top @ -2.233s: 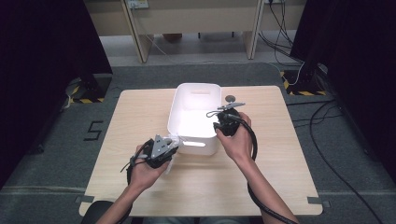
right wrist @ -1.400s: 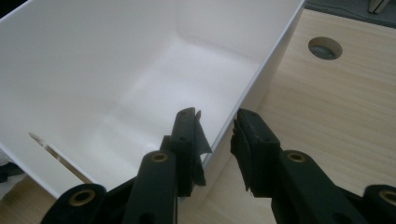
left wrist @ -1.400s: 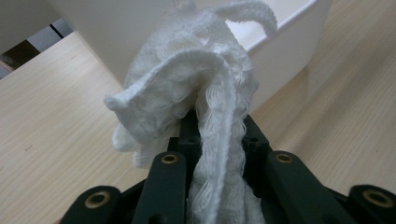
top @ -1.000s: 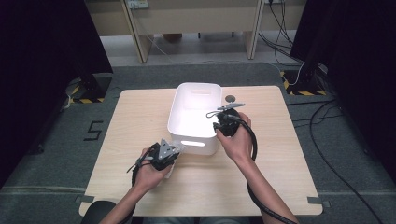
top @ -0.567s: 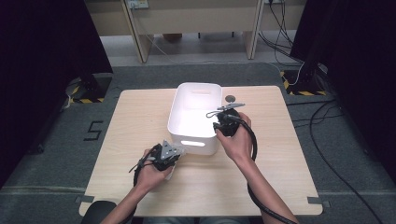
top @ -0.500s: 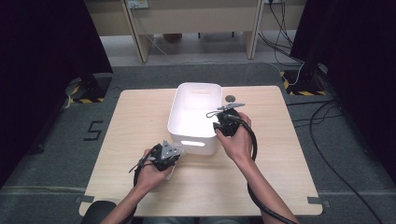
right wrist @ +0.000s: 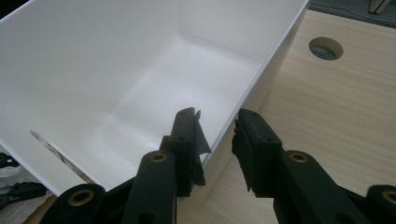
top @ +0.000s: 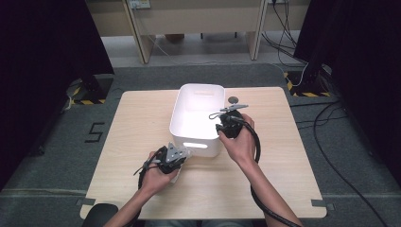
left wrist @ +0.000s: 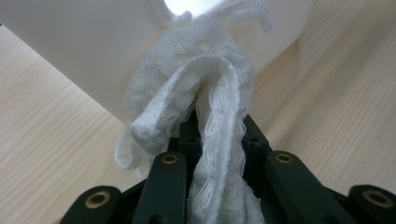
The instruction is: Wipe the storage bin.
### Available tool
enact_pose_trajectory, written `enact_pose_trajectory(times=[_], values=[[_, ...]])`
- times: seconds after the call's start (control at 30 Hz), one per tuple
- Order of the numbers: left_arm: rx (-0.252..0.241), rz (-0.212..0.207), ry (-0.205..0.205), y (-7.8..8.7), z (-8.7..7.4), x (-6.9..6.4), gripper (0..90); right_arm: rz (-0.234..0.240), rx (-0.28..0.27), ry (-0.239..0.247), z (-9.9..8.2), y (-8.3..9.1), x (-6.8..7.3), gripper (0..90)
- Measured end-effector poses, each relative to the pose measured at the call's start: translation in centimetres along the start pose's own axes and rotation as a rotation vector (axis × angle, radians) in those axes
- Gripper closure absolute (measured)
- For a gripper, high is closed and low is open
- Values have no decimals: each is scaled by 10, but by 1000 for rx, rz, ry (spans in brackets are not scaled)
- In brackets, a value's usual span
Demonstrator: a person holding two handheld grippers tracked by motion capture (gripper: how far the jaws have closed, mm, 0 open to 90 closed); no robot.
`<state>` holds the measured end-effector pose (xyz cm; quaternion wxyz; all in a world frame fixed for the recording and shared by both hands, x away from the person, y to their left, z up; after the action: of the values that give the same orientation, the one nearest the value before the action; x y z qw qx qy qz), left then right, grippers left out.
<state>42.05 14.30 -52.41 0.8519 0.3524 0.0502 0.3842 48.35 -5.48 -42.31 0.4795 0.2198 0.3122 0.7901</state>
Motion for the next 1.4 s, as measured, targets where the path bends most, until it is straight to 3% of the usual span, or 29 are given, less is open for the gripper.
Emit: enact_pose_trajectory(times=[0.2, 0.87, 1.4], values=[[-50, -10, 41, 11, 11, 2, 757, -1, 1, 0, 0, 0, 0, 689], [-151, 34, 24, 45, 42, 6, 756, -6, -4, -2, 0, -1, 0, 687], [-149, 42, -5, 45, 53, 0, 756, -7, -2, -2, 0, -1, 1, 686]])
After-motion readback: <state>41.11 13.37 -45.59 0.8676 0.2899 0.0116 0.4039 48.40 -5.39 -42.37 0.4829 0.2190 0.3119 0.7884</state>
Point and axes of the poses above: each handheld gripper's, and its own axes: y roughly backward along the jaws, z roughly out of its top, x roughly to its left, the point moved 6 cm from there along -y, roughly forward along the jaws
